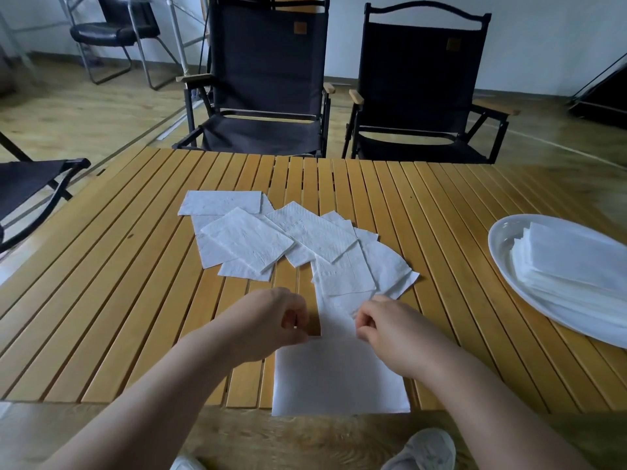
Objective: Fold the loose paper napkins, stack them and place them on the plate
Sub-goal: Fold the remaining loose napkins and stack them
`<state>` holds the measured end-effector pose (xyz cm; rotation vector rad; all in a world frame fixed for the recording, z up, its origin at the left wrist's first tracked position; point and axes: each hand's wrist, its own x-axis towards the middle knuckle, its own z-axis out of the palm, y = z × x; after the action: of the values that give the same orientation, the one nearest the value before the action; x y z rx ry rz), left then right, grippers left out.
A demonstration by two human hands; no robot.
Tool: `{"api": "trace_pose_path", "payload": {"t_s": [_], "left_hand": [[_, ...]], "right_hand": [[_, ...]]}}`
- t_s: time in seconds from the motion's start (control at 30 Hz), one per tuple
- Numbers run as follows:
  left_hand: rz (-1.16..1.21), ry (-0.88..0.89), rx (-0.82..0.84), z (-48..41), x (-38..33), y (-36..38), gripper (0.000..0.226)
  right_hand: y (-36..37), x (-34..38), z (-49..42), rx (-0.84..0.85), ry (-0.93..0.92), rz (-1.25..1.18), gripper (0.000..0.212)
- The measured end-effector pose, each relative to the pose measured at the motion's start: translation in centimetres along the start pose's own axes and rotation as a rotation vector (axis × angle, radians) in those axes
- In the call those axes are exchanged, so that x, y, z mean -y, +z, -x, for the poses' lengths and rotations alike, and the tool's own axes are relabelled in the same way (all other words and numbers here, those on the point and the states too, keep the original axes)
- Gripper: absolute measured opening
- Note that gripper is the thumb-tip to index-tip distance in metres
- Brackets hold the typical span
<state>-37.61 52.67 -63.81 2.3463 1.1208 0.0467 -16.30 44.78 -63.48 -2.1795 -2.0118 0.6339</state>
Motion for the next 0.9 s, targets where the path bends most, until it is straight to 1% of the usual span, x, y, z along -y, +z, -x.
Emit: {"api": "trace_pose_path", "payload": {"t_s": [0.07,0.17,0.2,0.3,0.4,0.43,0.57,0.63,0.7,0.8,0.87,0.9], "left_hand": [[0.007,0.042,-0.075,-0.6,0.4,0.4,0.015],[-0.057,0.113,-0.154,-1.9,1.0,1.3,0.032],[-0.072,0.135,-0.174,-2.3,1.1,1.5,0.033],[-0.079,0.197,-0.211,-3.0,0.8,1.7,0.023],[-0.034,0.273,-0.246,-3.3,0.3,1.9,0.010],[-0.025,0.287,-0.256,-3.4,0.2,2.1,0.009],[-0.027,0.300,-0.283,-3.8,-0.2,2.7,0.012],[-0.003,0.293,-0.299,-3.8,-0.3,2.8,0.011],[0.037,0.284,-0.331,-3.9,-0.5,2.8,0.009],[0.083,0.274,-0.389,-3.9,-0.7,2.5,0.010],[0.093,0.282,-0.433,-3.7,-0.7,2.2,0.010],[0.086,0.271,-0.447,-3.7,-0.7,2.0,0.014]], "right_hand": [[0.0,0.1,0.0,-0.019,-0.013,-0.016,0.015],[0.1,0.2,0.0,-0.043,-0.019,-0.039,0.013],[0.1,0.2,0.0,-0.044,-0.015,-0.043,0.013],[0.2,0.1,-0.1,-0.044,-0.003,-0.064,0.012],[0.4,0.3,-0.3,-0.052,0.013,-0.072,0.005],[0.4,0.4,-0.3,-0.056,0.022,-0.074,0.006],[0.7,1.1,-0.3,-0.108,0.059,-0.129,0.027],[0.9,1.5,-0.3,-0.147,0.062,-0.142,0.030],[1.0,1.7,-0.4,-0.197,0.047,-0.110,0.024],[0.9,1.5,-0.7,-0.300,0.007,-0.079,0.007],[0.6,1.2,-0.7,-0.367,-0.022,-0.097,0.012],[0.4,1.1,-0.7,-0.396,-0.043,-0.111,0.013]]}}
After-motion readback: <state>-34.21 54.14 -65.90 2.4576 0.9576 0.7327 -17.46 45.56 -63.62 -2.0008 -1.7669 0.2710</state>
